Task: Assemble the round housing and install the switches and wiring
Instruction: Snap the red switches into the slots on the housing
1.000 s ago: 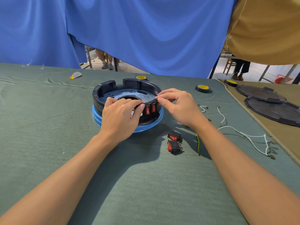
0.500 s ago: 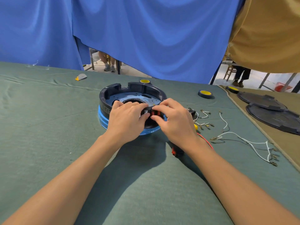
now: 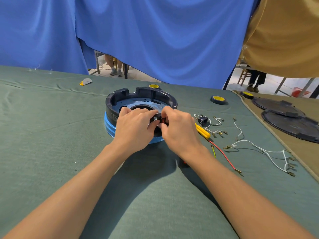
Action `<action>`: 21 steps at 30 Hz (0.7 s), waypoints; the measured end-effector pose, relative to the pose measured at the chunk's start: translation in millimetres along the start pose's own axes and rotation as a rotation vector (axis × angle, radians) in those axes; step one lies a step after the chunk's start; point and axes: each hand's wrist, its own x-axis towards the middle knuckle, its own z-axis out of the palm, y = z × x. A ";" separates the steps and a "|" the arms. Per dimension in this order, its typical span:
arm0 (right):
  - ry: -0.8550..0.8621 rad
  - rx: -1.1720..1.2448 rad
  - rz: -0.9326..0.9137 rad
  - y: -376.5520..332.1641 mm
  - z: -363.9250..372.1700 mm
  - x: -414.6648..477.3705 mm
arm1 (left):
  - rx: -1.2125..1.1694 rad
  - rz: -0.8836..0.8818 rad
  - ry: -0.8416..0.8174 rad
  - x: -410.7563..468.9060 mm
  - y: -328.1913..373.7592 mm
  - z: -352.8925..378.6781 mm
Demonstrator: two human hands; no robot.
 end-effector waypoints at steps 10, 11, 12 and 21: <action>-0.136 0.137 0.225 2.8 -19.3 13.9 | 0.044 0.056 -0.034 -1.0 4.9 0.4; -0.142 0.130 0.229 3.1 -19.9 14.2 | 0.047 0.058 -0.029 -0.9 5.6 0.7; -0.144 0.122 0.231 3.1 -19.7 14.0 | 0.049 0.056 -0.020 -1.0 6.4 0.9; -0.035 0.109 0.157 1.0 -11.9 -1.3 | 0.025 0.011 -0.026 0.6 8.3 0.7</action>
